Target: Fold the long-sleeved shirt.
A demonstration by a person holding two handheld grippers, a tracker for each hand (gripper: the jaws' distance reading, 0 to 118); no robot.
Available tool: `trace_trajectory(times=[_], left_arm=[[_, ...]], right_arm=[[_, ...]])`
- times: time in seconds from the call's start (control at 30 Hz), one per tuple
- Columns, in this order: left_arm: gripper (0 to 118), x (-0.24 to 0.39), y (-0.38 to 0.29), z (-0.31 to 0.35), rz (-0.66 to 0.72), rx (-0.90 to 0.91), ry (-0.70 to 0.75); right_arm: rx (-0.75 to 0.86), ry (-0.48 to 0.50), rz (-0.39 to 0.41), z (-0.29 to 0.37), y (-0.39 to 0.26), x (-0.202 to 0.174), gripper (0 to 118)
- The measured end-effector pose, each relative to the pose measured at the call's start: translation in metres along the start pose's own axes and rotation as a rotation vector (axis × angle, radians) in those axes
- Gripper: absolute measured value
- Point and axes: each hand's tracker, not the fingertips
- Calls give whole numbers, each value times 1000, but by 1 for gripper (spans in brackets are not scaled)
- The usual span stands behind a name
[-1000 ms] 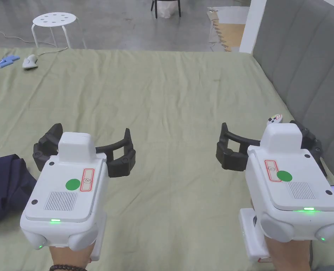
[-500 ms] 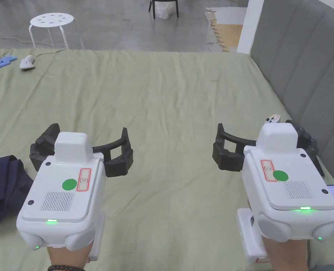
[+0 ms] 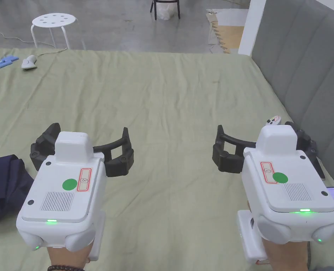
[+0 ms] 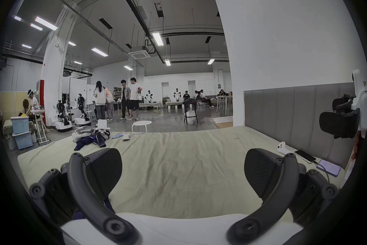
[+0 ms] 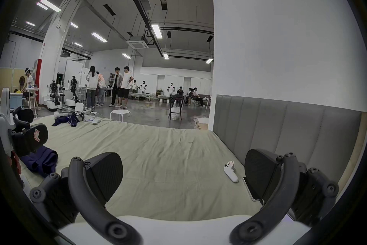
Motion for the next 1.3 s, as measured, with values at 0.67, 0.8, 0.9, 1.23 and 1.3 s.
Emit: trace_trajectory(times=[0.67, 0.8, 0.9, 1.23, 1.3], left_arm=[[111, 2, 1, 0, -9, 1, 1], [111, 1, 1, -1, -2, -7, 3], [111, 1, 2, -2, -8, -5, 5], [111, 0, 3, -5, -4, -13, 12], [111, 0, 3, -4, -8, -13, 10]], right_arm=[[-11, -13, 18, -2, -1, 0, 118], [-111, 40, -32, -7, 5, -2, 118], [-168, 0, -67, -9, 15, -7, 118], [-277, -40, -37, -12, 19, -13, 118], [-285, -51, -30, -14, 19, -14, 118]])
